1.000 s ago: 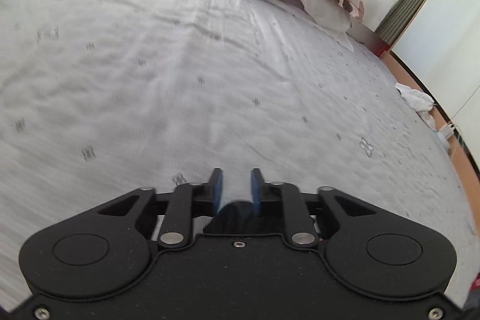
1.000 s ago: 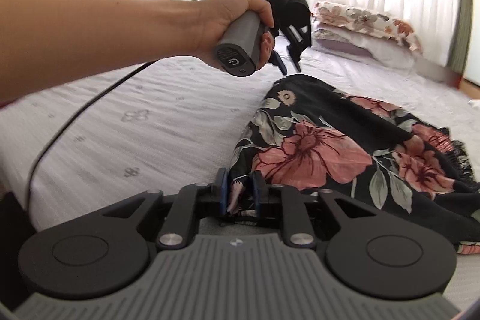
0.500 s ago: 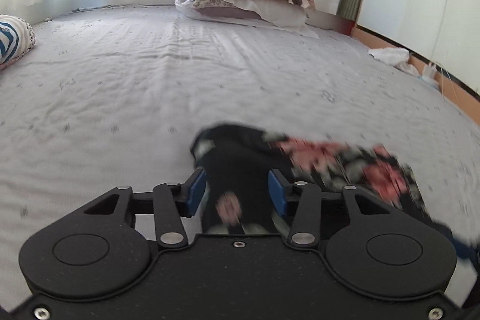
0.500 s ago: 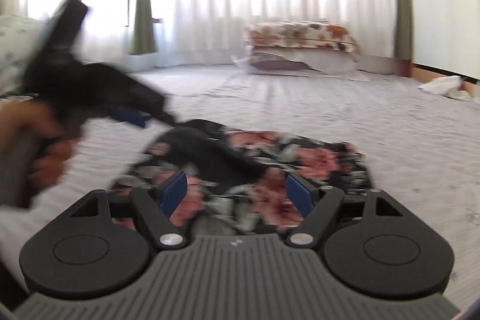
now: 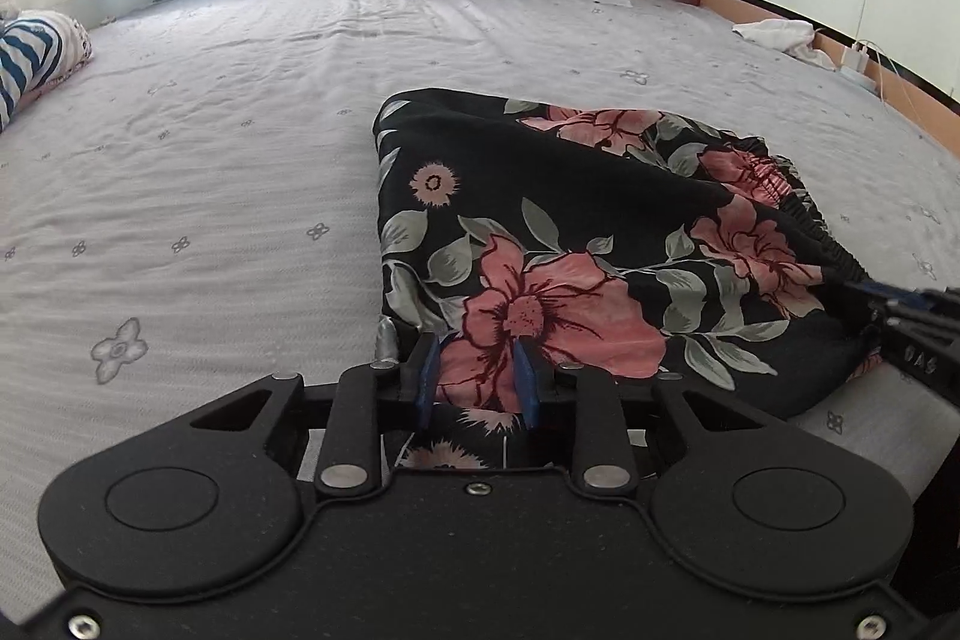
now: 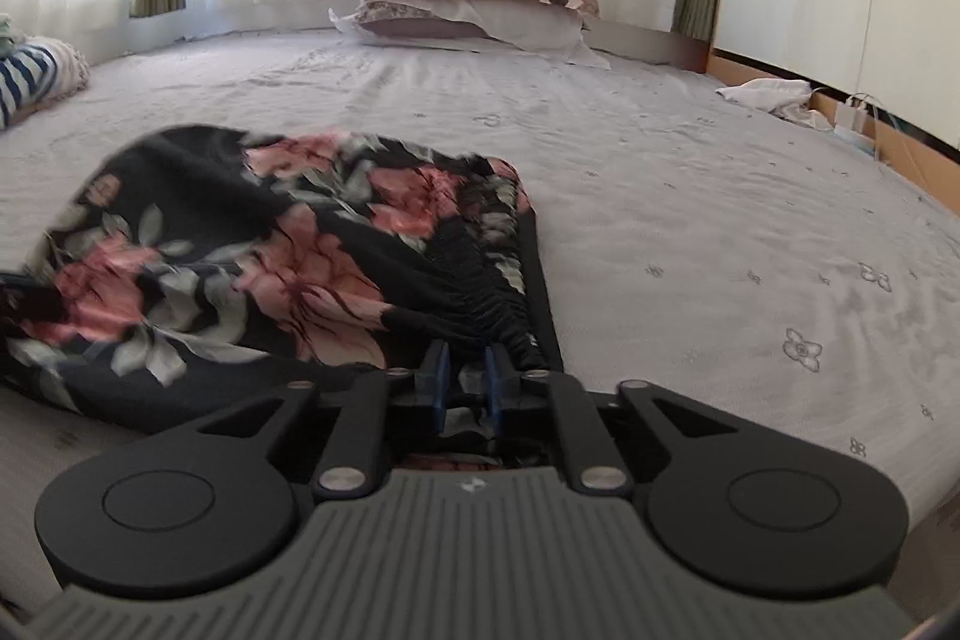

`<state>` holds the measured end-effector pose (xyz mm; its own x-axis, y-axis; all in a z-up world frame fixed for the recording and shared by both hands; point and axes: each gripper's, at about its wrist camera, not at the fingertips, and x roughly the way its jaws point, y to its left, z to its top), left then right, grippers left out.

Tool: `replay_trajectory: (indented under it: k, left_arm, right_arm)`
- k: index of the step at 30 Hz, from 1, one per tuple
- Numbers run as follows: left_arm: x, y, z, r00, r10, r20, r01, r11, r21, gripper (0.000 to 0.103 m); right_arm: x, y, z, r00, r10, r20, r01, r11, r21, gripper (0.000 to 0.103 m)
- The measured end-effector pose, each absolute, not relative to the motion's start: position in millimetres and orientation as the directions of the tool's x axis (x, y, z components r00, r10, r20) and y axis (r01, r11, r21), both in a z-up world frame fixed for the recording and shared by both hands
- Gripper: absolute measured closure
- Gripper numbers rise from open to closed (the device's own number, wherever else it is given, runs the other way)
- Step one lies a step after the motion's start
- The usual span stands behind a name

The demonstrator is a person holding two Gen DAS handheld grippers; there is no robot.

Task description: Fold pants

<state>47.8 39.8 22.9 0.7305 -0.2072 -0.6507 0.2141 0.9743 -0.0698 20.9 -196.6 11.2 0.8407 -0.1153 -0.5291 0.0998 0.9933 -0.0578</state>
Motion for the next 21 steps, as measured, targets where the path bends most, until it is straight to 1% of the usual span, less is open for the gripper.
replay_trajectory:
  k: [1,3,5,7,11,15,17,18,19,21]
  left_arm:
    - [47,41,23,0.728,-0.205,-0.654,0.215,0.974,-0.066,0.076]
    - [46,41,23,0.729,-0.196,-0.656,0.219,0.975,-0.047,0.076]
    - [46,40,23,0.733,-0.191,-0.653,0.221,0.975,-0.037,0.076]
    - [45,38,23,0.736,-0.189,-0.65,0.222,0.975,-0.032,0.074]
    - [43,36,23,0.738,-0.202,-0.644,0.219,0.974,-0.054,0.068]
    - [42,38,21,0.746,-0.21,-0.632,0.217,0.974,-0.068,0.067]
    - [41,40,21,0.747,-0.218,-0.628,0.215,0.973,-0.083,0.066]
    - [41,41,20,0.747,-0.223,-0.626,0.214,0.973,-0.091,0.066]
    - [41,43,20,0.748,-0.229,-0.623,0.213,0.972,-0.102,0.066]
    - [41,47,19,0.748,-0.241,-0.618,0.211,0.97,-0.123,0.066]
  right_arm:
    - [20,-199,19,0.853,-0.083,-0.515,0.084,0.996,-0.021,0.041]
    - [26,-205,37,0.872,-0.033,-0.488,0.06,0.997,0.04,0.028]
    - [41,-211,49,0.879,-0.009,-0.477,0.04,0.998,0.055,0.028]
    - [63,-214,56,0.88,-0.017,-0.474,0.034,0.999,0.026,0.028]
    - [121,-214,49,0.84,-0.049,-0.54,0.011,0.997,-0.072,0.032]
    - [159,-204,31,0.803,-0.078,-0.591,-0.026,0.986,-0.166,0.032]
    - [171,-201,23,0.79,-0.104,-0.604,-0.027,0.979,-0.204,0.04]
    - [174,-201,19,0.785,-0.133,-0.605,-0.009,0.974,-0.225,0.05]
    - [177,-204,16,0.782,-0.16,-0.603,0.018,0.972,-0.235,0.052]
    - [180,-218,11,0.775,-0.194,-0.602,0.086,0.975,-0.203,0.052]
